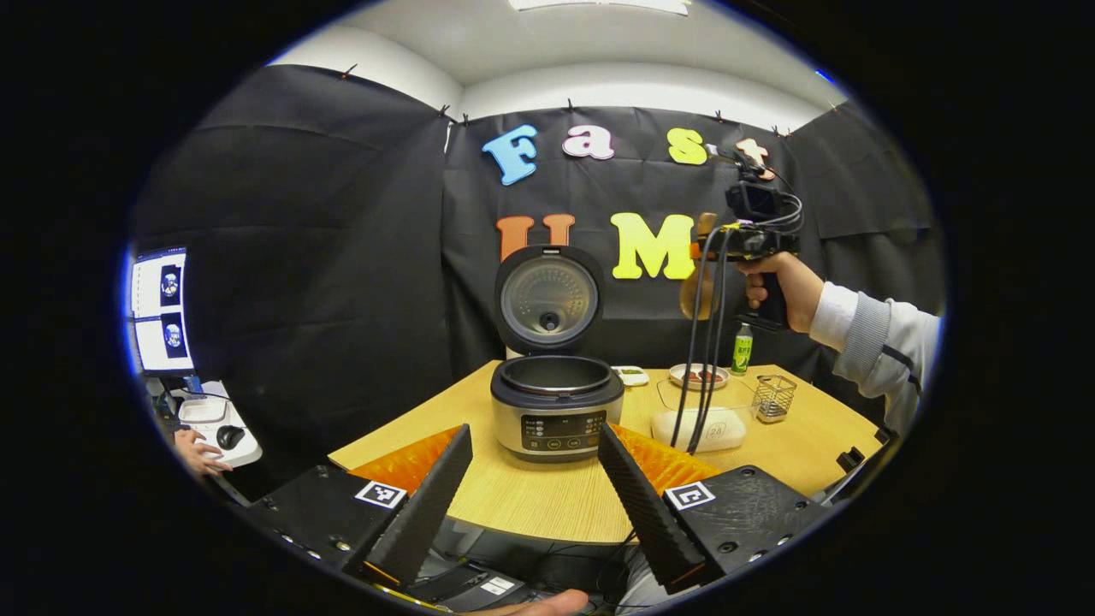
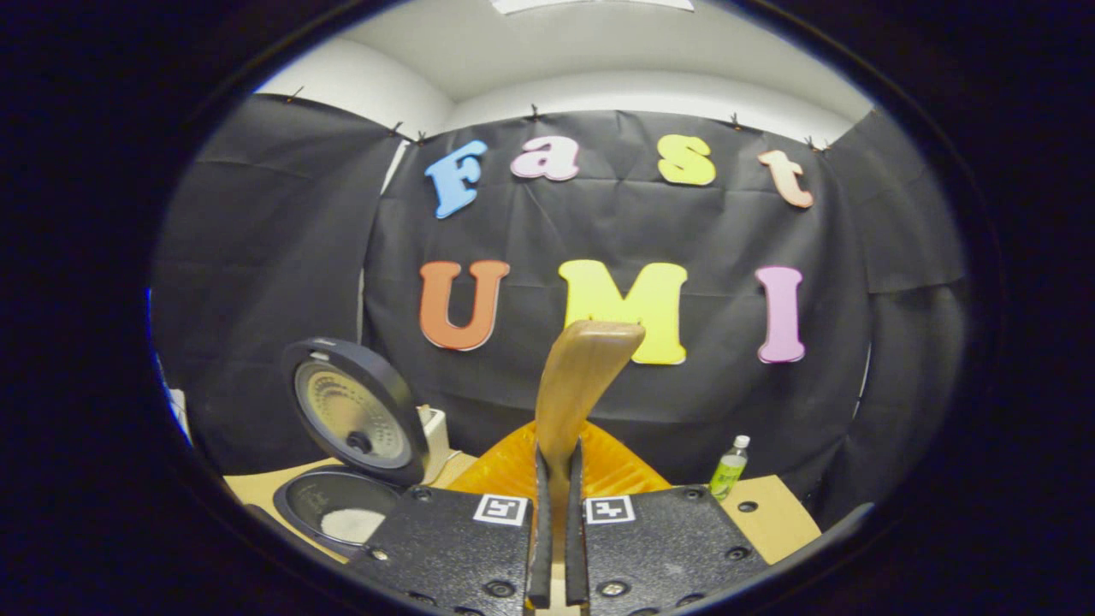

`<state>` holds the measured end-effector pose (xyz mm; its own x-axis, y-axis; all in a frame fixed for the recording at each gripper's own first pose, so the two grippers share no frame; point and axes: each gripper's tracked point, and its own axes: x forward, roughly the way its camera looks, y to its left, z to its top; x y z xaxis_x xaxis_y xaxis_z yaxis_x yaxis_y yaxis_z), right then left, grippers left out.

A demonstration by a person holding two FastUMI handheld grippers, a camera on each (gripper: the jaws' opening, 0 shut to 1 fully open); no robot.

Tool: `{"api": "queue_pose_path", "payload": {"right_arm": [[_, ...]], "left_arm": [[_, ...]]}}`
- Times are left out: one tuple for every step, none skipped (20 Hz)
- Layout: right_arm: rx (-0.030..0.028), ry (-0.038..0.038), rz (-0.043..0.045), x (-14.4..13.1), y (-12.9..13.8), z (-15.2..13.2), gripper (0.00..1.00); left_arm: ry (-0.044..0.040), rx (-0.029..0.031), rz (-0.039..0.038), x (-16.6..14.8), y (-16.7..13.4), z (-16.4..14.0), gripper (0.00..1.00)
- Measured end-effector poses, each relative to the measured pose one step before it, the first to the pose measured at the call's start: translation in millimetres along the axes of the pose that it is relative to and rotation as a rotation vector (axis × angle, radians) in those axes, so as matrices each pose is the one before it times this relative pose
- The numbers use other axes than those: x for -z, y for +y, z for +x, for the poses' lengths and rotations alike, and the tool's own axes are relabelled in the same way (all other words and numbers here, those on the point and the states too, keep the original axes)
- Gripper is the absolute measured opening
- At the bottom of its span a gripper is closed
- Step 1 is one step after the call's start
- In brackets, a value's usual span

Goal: Close the left gripper, press the button to open the rice cooker; take a wooden spoon from the chopstick holder with the right hand, scoop a spoonful of rice and pour it into the rice cooker, then put the wooden spoon back into the chopstick holder.

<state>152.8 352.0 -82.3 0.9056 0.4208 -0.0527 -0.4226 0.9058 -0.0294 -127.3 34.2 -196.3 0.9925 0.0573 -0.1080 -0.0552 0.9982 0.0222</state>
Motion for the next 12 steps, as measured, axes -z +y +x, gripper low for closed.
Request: {"api": "queue_pose_path", "payload": {"right_arm": [[0.02972,0.00233,0.00879,2.3,-20.71,0.9,0.12],[0.02428,0.00507,0.01135,3.16,-19.3,0.43,0.12],[0.02145,0.00624,0.01059,3.86,-17.32,0.83,0.12],[0.02227,0.00455,-0.00644,4.64,-18.75,2.91,0.12],[0.03122,0.0127,-0.00913,5.77,-19.98,3.16,0.12],[0.02628,0.01371,-0.00761,5.98,-16.1,0.83,0.12],[0.01212,0.00911,0.00126,5.21,-12.85,0.67,0.12],[0.00556,0.00667,0.0081,4.65,-10.28,0.11,0.12],[0.0046,0.00597,0.00244,4.68,-9.68,-0.72,0.12],[0.00603,0.00333,-0.00644,4.9,-10.03,-0.3,0.12],[0.00484,0.00157,-0.01058,5.02,-8.61,-0.97,0.12],[-0.00341,0.00349,-0.00713,6.17,-6.14,-0.7,0.17]], "left_arm": [[-0.00251,0.0017,0.00015,0.83,-0.01,0.48,0.94],[-0.00445,-0.00357,-0.00001,0.03,0.68,0.7,0.95],[-0.00316,-0.00338,0.00031,-0.18,0.01,0.74,0.94],[-0.00163,-0.00295,-0.00143,-0.33,-0.77,0.09,0.94],[-0.00359,0.00259,-0.004,0.11,-0.4,0.93,0.94],[-0.00365,0.005,-0.00595,-0.12,-0.76,0.23,0.94],[-0.00259,0.00518,-0.00539,0.22,-0.47,0.21,0.94],[0.00095,0.00406,-0.00351,0.77,-0.26,0.84,0.94],[0.00089,0.00185,-0.00001,0.5,0.01,-0.1,0.95],[-0.00169,0.00136,0.00192,-2.68,-1.97,0.21,0.95],[-0.00275,-0.00002,0.00187,-1.09,-0.96,-0.19,0.94],[-0.0018,0.00286,-0.00009,-0.47,-1.68,0.15,0.94]]}}
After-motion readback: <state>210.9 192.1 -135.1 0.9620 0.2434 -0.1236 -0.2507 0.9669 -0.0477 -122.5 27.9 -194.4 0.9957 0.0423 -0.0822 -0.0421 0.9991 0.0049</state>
